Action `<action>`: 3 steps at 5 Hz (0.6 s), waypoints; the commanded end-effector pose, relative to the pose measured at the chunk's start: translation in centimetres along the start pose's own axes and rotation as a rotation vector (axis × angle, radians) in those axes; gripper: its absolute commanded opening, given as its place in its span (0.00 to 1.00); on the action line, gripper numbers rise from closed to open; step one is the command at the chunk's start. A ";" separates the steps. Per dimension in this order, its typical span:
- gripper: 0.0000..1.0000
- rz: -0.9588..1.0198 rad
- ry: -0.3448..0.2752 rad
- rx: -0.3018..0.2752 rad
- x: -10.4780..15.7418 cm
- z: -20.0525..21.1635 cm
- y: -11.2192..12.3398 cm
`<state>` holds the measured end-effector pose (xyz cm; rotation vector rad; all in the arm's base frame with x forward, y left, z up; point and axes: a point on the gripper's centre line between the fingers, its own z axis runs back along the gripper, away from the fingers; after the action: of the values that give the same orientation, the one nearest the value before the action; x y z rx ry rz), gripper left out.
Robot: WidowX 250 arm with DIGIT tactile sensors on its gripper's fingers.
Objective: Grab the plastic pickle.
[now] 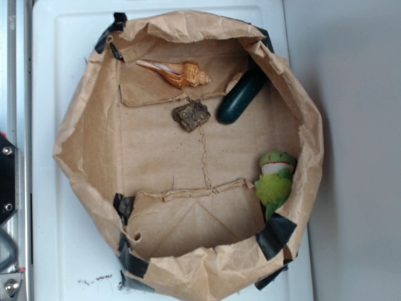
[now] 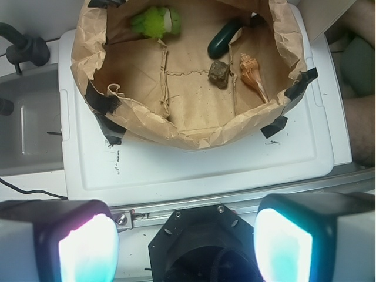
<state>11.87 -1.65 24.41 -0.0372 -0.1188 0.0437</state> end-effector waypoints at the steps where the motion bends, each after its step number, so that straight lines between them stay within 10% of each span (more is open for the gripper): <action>1: 1.00 0.000 0.000 0.000 0.0 0.0 0.0; 3: 1.00 0.012 0.010 -0.036 5.1 -0.4 1.8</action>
<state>16.41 0.05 23.75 -0.0762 -0.0764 0.0381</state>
